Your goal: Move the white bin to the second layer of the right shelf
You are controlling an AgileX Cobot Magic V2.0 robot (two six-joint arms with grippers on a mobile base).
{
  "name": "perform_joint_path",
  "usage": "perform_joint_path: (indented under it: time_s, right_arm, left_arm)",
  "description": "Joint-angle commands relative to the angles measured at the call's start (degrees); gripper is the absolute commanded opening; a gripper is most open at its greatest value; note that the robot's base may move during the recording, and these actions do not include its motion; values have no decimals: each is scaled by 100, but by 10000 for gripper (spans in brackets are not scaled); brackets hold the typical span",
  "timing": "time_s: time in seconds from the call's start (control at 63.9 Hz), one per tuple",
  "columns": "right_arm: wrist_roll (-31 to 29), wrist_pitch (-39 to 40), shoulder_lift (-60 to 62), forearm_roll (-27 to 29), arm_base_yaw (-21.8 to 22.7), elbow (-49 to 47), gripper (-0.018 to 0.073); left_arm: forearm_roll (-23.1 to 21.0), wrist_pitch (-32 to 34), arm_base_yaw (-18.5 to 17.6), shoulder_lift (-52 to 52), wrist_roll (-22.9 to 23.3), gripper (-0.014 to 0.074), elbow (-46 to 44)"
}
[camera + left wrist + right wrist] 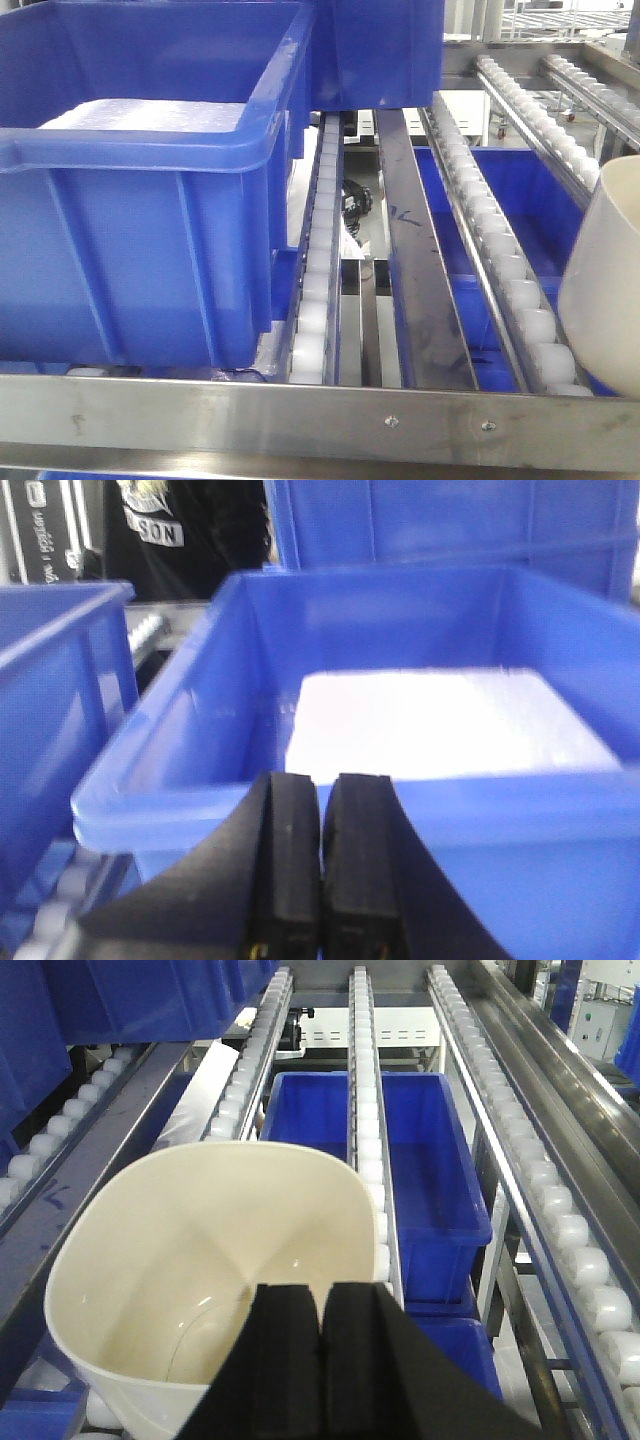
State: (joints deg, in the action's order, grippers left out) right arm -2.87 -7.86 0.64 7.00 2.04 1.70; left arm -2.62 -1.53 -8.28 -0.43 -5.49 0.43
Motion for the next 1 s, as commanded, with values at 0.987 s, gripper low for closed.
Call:
perform_joint_path:
  time_s: [0.987]
  right_arm:
    - [-25,457,113,-15,-17,-93,48]
  left_arm:
    - [262,-110,555,-112,478,85,211]
